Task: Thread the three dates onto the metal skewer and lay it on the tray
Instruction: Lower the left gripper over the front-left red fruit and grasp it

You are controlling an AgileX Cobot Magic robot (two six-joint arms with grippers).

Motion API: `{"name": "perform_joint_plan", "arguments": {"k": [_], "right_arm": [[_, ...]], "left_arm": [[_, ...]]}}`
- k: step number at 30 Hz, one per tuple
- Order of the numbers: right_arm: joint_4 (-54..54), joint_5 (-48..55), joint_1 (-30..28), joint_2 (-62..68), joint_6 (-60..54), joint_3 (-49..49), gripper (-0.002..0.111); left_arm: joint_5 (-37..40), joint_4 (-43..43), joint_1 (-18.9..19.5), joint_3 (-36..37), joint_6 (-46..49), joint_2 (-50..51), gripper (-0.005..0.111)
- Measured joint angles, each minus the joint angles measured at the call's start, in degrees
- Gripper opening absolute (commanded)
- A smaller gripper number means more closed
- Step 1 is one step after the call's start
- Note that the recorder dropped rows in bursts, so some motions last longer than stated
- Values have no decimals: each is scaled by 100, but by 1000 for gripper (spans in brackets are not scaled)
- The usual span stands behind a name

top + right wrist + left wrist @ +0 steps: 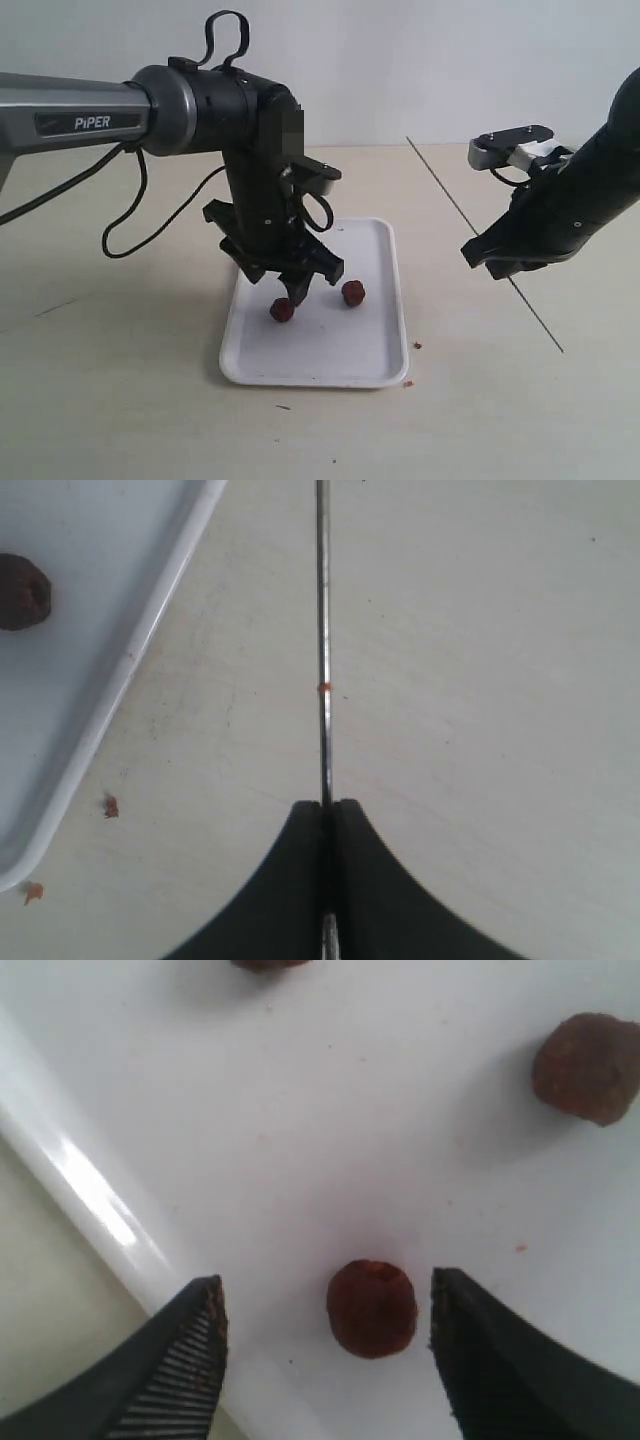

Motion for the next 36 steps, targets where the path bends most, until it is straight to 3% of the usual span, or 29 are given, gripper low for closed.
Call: {"name": "perform_joint_plan", "arguments": {"k": [23, 30, 36], "right_arm": [[182, 0, 0, 0, -129, 0, 0], [195, 0, 0, 0, -137, 0, 0], [205, 0, 0, 0, -137, 0, 0]], "left_arm": [[-23, -132, -161, -3, 136, 330, 58], [-23, -132, -161, -3, 136, 330, 36], [-23, -132, -161, -3, 136, 330, 35]]}}
